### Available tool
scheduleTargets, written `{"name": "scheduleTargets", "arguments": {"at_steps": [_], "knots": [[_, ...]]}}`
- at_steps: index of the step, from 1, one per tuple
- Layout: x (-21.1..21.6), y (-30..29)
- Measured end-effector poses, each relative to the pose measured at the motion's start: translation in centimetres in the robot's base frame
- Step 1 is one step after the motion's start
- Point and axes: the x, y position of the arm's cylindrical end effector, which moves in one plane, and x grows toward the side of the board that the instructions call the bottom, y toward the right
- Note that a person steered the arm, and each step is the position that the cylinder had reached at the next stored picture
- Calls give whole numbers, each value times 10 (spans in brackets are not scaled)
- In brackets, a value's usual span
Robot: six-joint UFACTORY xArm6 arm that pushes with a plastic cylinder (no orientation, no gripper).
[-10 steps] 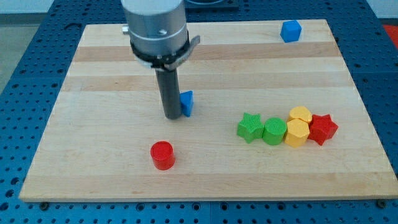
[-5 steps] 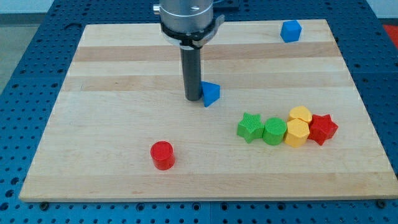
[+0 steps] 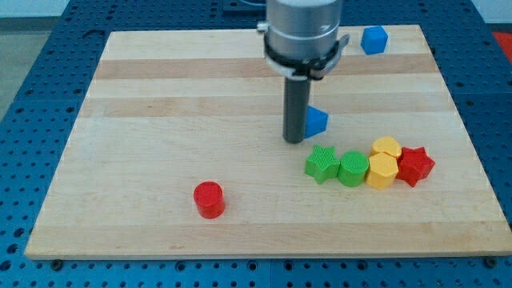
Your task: Push the blue triangle to the blue cube
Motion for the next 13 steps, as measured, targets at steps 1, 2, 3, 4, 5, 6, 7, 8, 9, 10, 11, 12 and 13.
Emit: {"name": "scheduleTargets", "arguments": {"at_steps": [1,2,3,4,5,6,7,8,9,10,11,12,13], "knots": [[-43,28],[-72,46],[-61,20],[-31,-11],[-12,-8],[-7,24],[-26,59],[-54,74],[-84,77],[-100,83],[-96,83],[-92,95],[-93,120]]}}
